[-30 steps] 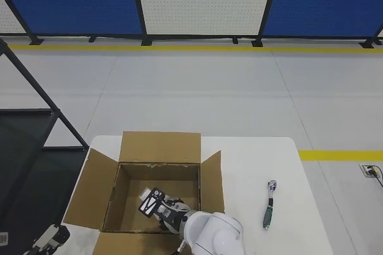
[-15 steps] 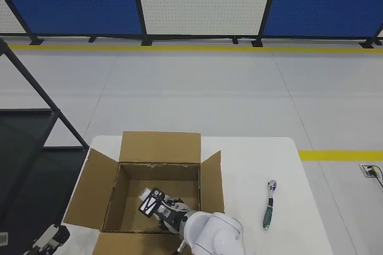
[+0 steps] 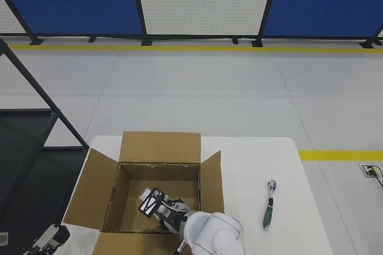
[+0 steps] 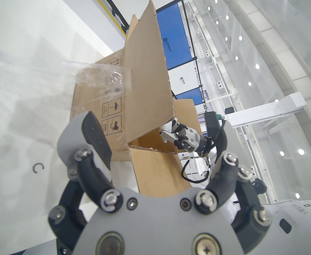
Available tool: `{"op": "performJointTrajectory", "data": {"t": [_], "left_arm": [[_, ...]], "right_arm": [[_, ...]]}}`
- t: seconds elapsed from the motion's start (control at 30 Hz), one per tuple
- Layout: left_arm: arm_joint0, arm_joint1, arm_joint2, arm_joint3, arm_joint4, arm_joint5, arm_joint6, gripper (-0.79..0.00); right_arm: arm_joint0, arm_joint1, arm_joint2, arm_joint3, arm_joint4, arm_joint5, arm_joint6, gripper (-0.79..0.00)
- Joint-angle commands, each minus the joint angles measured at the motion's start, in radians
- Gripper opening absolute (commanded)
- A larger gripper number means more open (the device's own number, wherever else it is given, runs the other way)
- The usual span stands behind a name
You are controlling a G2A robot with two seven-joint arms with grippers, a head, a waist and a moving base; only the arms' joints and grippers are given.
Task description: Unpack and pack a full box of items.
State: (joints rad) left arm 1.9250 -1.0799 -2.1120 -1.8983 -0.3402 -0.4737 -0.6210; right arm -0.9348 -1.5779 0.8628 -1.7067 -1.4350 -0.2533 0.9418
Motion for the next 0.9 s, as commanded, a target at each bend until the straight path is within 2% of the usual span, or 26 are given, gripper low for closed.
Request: {"op": "performJointTrajectory", "data": {"t": [0.0, 0.67, 0.87], "left_arm": [[0.000, 0.000, 0.000, 0.000, 0.000, 0.000, 0.000, 0.000], [0.000, 0.000, 0.000, 0.000, 0.000, 0.000, 0.000, 0.000], [0.000, 0.000, 0.000, 0.000, 0.000, 0.000, 0.000, 0.000]], "right_arm": [[0.000, 0.000, 0.000, 0.000, 0.000, 0.000, 0.000, -0.785], [-0.002, 0.000, 0.000, 0.000, 0.000, 0.001, -0.005, -0.785], [-0.022, 0.005, 0.006, -0.074, -0.034, -0.008, -0.054, -0.785]]}}
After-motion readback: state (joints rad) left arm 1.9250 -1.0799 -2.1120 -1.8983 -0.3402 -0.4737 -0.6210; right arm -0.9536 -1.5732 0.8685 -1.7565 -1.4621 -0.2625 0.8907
